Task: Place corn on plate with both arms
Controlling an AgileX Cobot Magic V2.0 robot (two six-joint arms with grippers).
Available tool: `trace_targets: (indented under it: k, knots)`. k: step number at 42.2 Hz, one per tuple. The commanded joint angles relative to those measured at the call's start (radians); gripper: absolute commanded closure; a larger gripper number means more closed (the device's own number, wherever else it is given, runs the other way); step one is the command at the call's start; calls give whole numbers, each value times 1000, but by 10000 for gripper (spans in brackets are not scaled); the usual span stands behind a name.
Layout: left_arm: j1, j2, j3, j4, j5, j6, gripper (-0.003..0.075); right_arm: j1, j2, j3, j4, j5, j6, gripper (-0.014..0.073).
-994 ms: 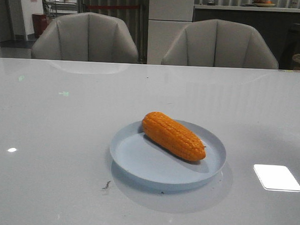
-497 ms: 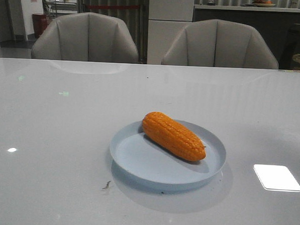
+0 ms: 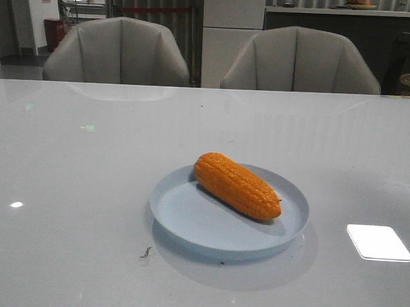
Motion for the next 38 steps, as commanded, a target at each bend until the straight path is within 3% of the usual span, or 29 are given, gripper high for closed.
trace_targets:
  k: [1, 10, 20, 28, 38]
  knots:
    - [-4, -18, 39, -10, -90, -8, 627, -2, -72, -26, 21, -56, -5, 562]
    - [-4, -18, 39, -10, -90, -8, 627, -2, -220, 19, 18, -53, -5, 569]
    - [-4, -18, 39, -10, -90, -8, 627, -2, -441, 222, 17, -77, -5, 569]
    - [-4, -18, 39, -10, -90, -8, 627, -2, -650, 416, 44, -222, -5, 569]
    - [-4, -18, 39, -10, -90, -8, 627, -1, -913, 653, 181, -434, -5, 569]
